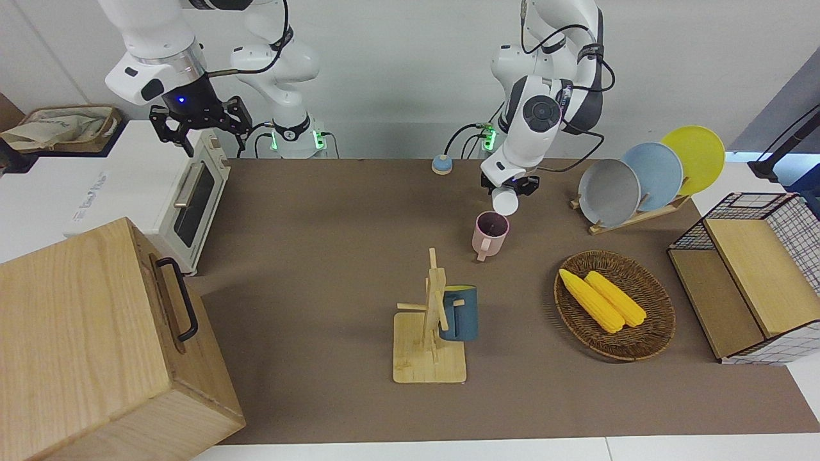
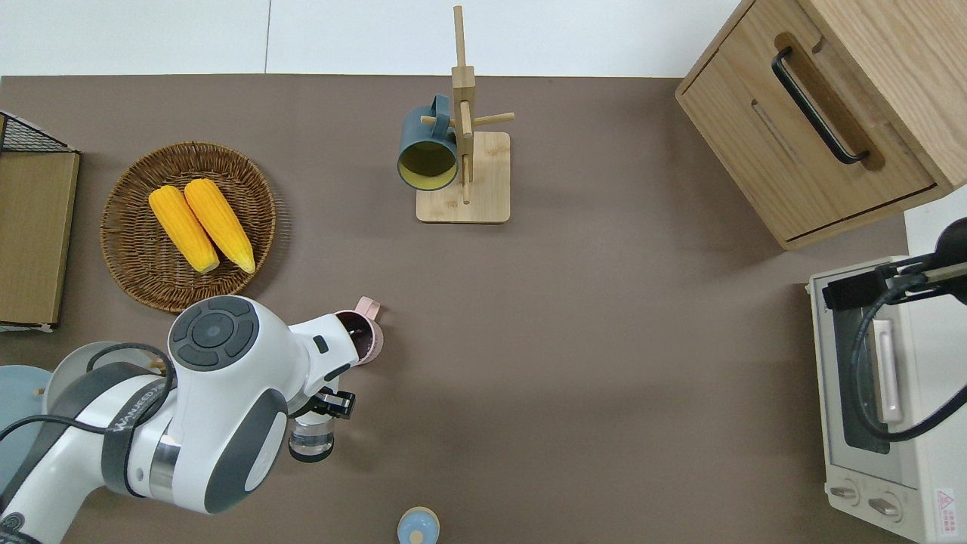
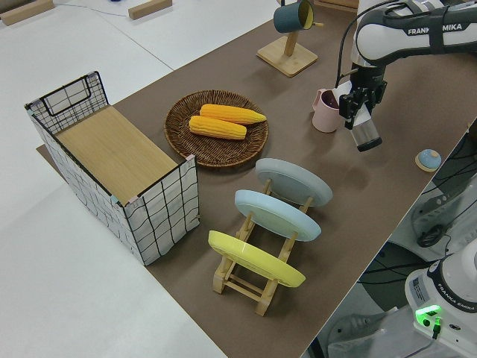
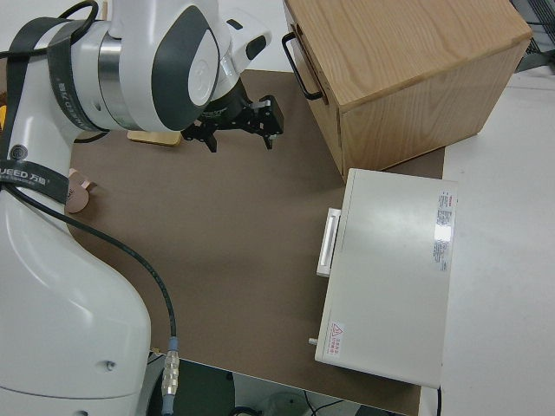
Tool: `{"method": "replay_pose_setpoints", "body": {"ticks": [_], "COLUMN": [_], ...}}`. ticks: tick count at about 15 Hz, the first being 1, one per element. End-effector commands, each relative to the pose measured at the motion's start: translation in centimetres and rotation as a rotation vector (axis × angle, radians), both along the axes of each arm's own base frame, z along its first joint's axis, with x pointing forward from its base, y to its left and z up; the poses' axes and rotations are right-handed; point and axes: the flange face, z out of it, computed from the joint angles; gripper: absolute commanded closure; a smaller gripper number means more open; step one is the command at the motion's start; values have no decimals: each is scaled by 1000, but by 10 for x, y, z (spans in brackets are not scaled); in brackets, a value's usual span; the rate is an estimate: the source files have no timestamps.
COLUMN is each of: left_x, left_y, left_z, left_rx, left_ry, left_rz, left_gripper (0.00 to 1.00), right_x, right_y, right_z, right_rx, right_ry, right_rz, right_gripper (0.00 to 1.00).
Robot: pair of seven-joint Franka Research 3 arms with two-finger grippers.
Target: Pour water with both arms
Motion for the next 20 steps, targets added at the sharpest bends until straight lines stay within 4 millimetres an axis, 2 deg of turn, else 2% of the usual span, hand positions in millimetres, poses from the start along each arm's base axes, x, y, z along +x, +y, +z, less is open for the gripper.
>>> {"method": "replay_pose_setpoints", "body": {"ticks": [1,15,20], "left_x": [3,3,4], "left_y": [-2,-4,-7], "left_z": [17,23,32], "left_rx": [34,62,64], "left_ry": [14,6,-30], "left_rz": [15,85,77], "left_gripper": [1000,1000,1000], "right_x": [-5,-6,-6], "right_y": [1,1,1], "right_z": [2,2,2], "right_rx": [6,6,6], "right_ry": [-3,-3,-3], "right_rz": [-3,-3,-3], "right_gripper": [11,11,11]}}
